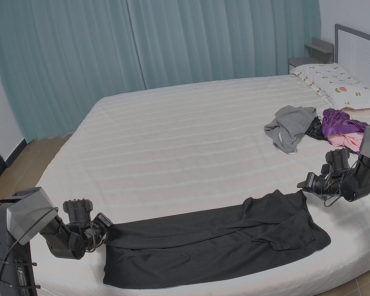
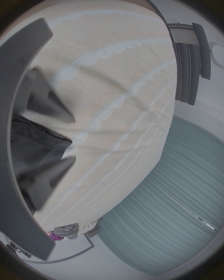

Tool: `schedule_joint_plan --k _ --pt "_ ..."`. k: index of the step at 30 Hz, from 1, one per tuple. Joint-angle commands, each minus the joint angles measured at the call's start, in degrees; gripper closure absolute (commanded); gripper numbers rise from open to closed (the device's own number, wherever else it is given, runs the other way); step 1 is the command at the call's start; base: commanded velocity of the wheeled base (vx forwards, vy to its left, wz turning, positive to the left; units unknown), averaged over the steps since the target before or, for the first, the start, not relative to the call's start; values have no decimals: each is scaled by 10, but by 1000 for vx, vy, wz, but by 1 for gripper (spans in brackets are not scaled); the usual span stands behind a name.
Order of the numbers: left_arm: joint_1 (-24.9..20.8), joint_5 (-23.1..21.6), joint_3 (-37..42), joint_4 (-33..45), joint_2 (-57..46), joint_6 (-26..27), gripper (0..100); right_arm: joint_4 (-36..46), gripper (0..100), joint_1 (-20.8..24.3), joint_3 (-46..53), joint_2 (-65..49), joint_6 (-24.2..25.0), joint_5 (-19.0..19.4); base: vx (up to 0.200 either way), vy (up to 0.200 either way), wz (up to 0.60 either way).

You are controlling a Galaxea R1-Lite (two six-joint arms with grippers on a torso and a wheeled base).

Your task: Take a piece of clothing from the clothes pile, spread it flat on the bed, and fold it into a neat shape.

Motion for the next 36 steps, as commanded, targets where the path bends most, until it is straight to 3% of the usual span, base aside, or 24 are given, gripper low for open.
schedule_joint_plan --k 1,7,14,24,27,36 --pt "0 -1 2 0 -3 -1 0 -1 0 1 8 -8 0 2 0 0 0" --pt "3 -3 25 0 -21 -6 0 -2 0 1 49 -55 28 3 0 0 0" --pt "5 -48 111 -31 -82 -5 0 -2 0 10 147 -133 69 3 0 0 0" --pt "-2 -49 129 -41 -78 -4 0 -24 0 2 200 -137 130 9 -60 0 0" --pt "-2 -49 128 -41 -76 -2 0 -41 0 1 205 -132 135 9 -200 0 0" --pt "-12 -51 127 -39 -75 30 0 -70 0 2 219 -119 134 11 0 0 0"
